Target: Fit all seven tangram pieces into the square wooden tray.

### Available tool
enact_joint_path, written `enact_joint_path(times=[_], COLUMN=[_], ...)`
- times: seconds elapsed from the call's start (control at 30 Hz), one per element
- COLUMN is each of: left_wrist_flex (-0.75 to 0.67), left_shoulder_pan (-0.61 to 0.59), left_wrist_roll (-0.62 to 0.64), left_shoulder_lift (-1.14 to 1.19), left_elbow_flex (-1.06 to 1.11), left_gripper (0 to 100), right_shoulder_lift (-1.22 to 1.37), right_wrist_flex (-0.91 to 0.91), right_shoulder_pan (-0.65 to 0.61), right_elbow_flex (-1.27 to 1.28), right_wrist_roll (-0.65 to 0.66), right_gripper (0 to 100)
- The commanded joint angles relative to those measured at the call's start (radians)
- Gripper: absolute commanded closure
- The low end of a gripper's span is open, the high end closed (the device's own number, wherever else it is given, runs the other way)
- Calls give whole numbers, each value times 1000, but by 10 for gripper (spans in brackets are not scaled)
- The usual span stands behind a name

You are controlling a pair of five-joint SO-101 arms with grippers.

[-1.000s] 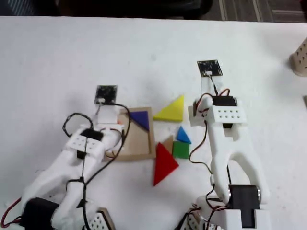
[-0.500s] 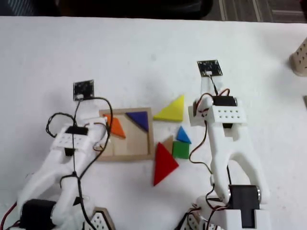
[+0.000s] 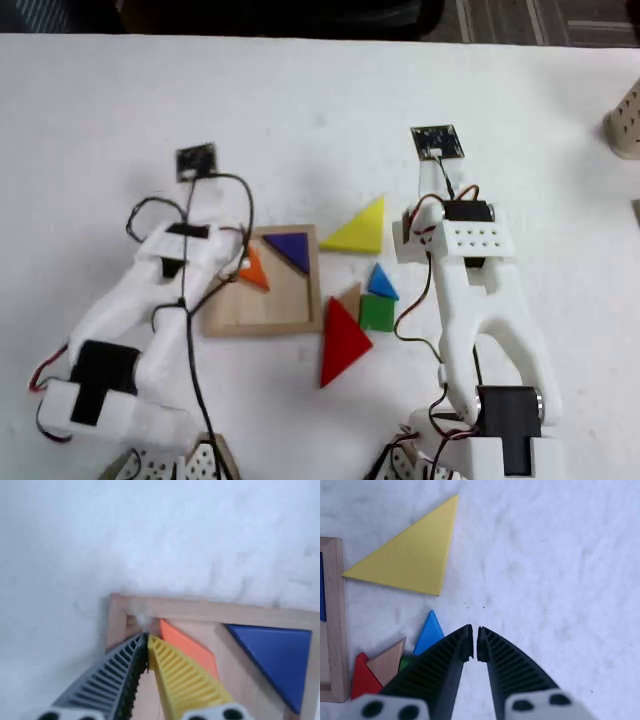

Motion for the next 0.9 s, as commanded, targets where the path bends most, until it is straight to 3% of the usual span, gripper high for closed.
enact_joint_path(times=[0.0,0.47,0.67,0.87], left_wrist_flex=[28,31,146,158], left_shoulder_pan=[33,166,211,246], left_wrist_roll=[9,15,15,17], left_shoulder_lift=[13,4,-21,-21], left_elbow_flex=[-81,-58,-57,-57], left_gripper=[977,977,977,977], right_shoulder_lift=[-12,-15,-15,-15], right_wrist_flex=[-7,-7,-8,-8], right_shoulder_pan=[5,5,5,5], right_elbow_flex=[-5,-5,-6,-6], right_wrist_roll=[20,20,20,20], right_gripper=[978,978,978,978])
